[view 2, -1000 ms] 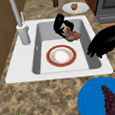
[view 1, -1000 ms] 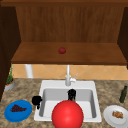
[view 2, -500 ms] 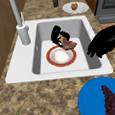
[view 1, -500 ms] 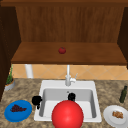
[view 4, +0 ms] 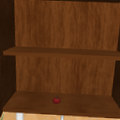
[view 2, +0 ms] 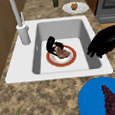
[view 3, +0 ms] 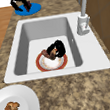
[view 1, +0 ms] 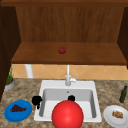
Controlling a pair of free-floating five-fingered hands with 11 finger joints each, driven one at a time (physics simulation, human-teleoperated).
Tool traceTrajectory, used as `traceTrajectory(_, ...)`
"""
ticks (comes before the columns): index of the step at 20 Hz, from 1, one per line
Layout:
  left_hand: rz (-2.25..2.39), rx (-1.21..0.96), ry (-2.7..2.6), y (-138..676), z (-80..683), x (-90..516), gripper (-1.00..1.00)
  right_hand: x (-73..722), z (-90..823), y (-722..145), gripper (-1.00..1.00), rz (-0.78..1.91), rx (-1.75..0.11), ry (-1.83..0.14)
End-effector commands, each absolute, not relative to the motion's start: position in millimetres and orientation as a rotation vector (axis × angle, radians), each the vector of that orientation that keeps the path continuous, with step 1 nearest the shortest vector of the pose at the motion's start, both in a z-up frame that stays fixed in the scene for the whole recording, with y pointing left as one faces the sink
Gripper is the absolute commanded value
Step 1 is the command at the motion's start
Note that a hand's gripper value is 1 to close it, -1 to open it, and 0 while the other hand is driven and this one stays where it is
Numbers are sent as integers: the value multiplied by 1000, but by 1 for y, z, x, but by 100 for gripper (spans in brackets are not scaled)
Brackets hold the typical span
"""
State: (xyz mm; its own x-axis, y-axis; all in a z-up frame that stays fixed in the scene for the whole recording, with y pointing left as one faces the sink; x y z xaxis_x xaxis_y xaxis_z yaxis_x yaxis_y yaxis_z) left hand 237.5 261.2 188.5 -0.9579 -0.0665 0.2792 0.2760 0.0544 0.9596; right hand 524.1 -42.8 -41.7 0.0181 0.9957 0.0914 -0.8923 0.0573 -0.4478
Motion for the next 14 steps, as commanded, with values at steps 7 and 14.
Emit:
traceTrajectory(7,-1992,-213,-2084,261,189,237,0,600,-98,-47,100,1507,-39,-285)
traceTrajectory(14,-1992,-213,-2084,261,189,237,0,576,-98,-46,100,1569,39,-182)
